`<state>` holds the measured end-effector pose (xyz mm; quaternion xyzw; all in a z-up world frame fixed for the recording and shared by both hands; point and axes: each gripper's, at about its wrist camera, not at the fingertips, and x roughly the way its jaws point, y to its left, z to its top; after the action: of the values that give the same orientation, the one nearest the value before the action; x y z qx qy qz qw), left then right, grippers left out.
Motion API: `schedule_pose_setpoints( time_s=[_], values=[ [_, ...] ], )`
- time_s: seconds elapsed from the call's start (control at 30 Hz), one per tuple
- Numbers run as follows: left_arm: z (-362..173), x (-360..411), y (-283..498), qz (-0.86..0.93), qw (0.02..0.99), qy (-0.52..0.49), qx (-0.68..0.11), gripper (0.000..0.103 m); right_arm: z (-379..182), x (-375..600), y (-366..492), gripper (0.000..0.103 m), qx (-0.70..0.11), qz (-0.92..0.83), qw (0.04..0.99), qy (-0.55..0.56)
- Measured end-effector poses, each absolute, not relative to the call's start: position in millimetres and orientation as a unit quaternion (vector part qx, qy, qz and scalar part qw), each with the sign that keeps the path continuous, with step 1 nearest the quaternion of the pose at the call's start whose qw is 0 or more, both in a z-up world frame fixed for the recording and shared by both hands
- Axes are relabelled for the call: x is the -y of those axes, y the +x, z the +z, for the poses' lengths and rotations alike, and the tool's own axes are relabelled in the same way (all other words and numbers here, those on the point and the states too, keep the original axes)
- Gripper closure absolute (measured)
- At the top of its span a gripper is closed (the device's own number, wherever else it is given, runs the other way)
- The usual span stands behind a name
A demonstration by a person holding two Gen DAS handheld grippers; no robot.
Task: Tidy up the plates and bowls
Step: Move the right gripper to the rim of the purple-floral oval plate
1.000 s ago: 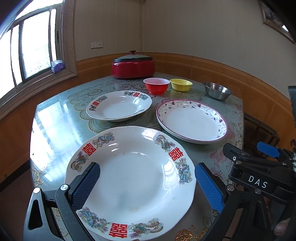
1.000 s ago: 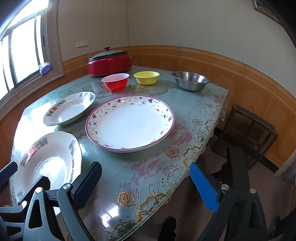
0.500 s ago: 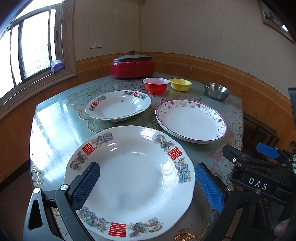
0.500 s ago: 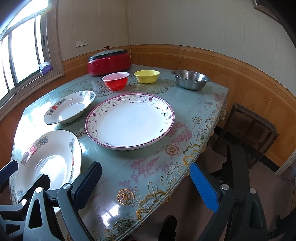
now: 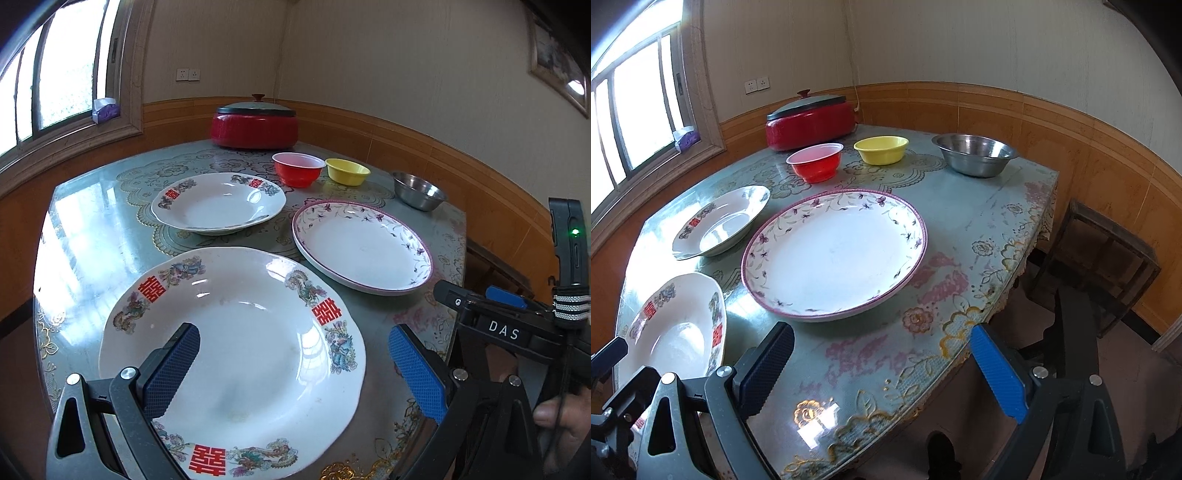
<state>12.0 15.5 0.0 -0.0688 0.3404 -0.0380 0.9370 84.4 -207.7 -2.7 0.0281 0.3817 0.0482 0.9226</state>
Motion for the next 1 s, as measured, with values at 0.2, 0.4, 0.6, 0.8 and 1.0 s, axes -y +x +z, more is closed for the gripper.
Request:
schedule_pose_setpoints(
  time_s=[0.2, 0.4, 0.6, 0.8, 1.0],
  values=[
    [0, 9, 37, -0.045, 0.929, -0.088, -0.357, 0.000, -1, 237, 130, 0.005, -0.400, 0.109, 0.910, 0.013],
    [3, 31, 67, -0.015, 0.928, -0.120, -0.353, 0.000, 1, 256, 187, 0.011, -0.403, 0.204, 0.892, -0.004],
    [9, 64, 89, 0.024, 0.924, -0.126, -0.359, 0.000, -3, 263, 242, 0.035, -0.415, 0.288, 0.862, -0.037],
    [6, 94, 99, 0.097, 0.910, -0.097, -0.391, 0.000, -16, 254, 286, 0.047, -0.429, 0.355, 0.826, -0.079],
    [-2, 99, 92, 0.129, 0.896, -0.106, -0.411, 0.000, -28, 222, 322, 0.053, -0.434, 0.390, 0.803, -0.121]
  ],
)
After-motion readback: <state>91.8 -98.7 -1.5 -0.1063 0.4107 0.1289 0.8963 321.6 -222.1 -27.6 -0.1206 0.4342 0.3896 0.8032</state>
